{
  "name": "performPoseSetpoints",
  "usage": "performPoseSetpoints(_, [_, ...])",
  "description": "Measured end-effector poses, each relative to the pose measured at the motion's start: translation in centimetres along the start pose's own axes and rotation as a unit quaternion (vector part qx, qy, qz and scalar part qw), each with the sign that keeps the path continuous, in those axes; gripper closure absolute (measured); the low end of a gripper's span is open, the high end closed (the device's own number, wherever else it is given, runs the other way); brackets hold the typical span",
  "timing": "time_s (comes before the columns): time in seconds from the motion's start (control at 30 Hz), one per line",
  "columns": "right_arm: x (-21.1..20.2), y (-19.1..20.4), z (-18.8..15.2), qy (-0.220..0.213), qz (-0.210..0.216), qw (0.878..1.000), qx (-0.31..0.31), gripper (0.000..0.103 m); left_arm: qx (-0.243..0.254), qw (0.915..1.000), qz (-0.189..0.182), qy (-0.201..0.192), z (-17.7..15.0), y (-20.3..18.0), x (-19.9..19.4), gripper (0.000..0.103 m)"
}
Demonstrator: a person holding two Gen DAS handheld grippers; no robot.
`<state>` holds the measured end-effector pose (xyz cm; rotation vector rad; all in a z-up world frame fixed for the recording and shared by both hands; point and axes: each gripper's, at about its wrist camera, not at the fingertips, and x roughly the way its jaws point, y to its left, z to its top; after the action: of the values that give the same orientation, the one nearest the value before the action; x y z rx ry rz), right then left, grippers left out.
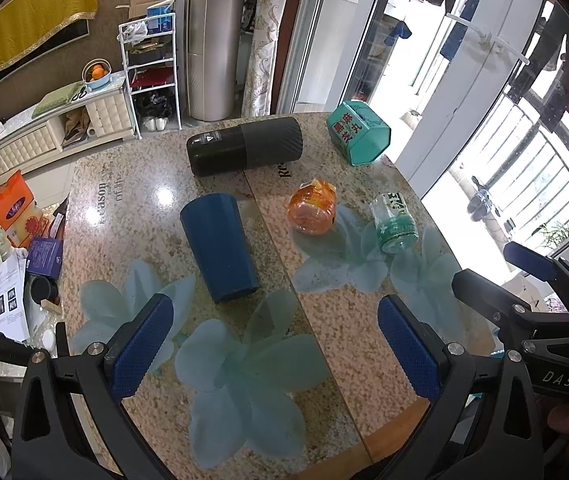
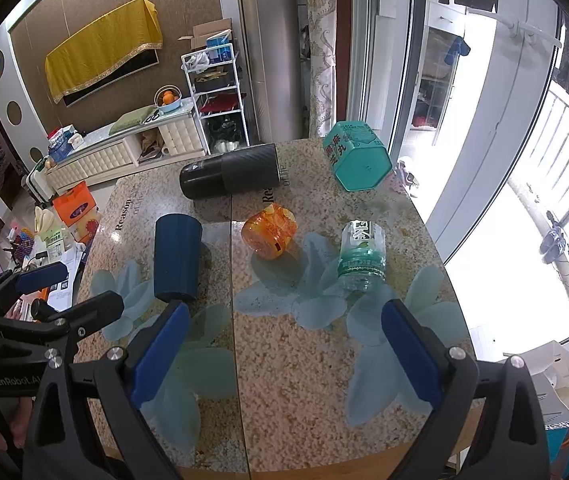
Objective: Flip cup upright
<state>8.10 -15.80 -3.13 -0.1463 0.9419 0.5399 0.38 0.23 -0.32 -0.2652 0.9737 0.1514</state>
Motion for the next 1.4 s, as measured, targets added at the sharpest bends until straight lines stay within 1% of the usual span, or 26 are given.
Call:
performPoseSetpoints(0.6, [0.1, 0.0, 0.0, 0.002, 0.002, 1.000, 0.000, 0.006, 0.002, 1.0000, -0.001, 0.004, 0.0, 0.0, 0.3, 0.000])
performPoseSetpoints(0.87, [0.2, 0.0, -0.2, 0.003, -0.001, 1.000, 0.003, 0.006, 0.003, 0.9997, -0.016, 0.019, 0.0, 0.2, 0.7, 0.000])
performPoseSetpoints(0.97, [0.2, 0.0, -0.3, 0.004, -0.001, 1.000, 0.004, 0.006, 0.007, 0.9994, -0.001, 0.033, 0.2, 0.3, 1.2, 0.000])
performPoseSetpoints(1.07, [0.1, -0.5, -0.5, 0.007, -0.003, 1.000, 0.011, 0.006, 0.007, 0.9989, 0.004, 0.047, 0.5, 0.5, 2.0, 0.000])
performPoseSetpoints(1.13, [0.1, -0.9, -0.8, 0.011, -0.003, 1.000, 0.017, 0.006, 0.007, 0.9983, 0.001, 0.057, 0.7, 0.5, 2.6, 0.000])
performPoseSetpoints(1.2, [0.2, -1.4, -0.8, 0.015, -0.002, 1.000, 0.024, 0.006, 0.011, 0.9977, -0.012, 0.067, 1.0, 0.4, 3.3, 0.000])
performPoseSetpoints(1.4, [0.9, -3.5, -0.7, 0.033, -0.001, 0.999, 0.037, 0.006, 0.025, 0.9952, -0.015, 0.094, 2.9, -0.6, 5.7, 0.000])
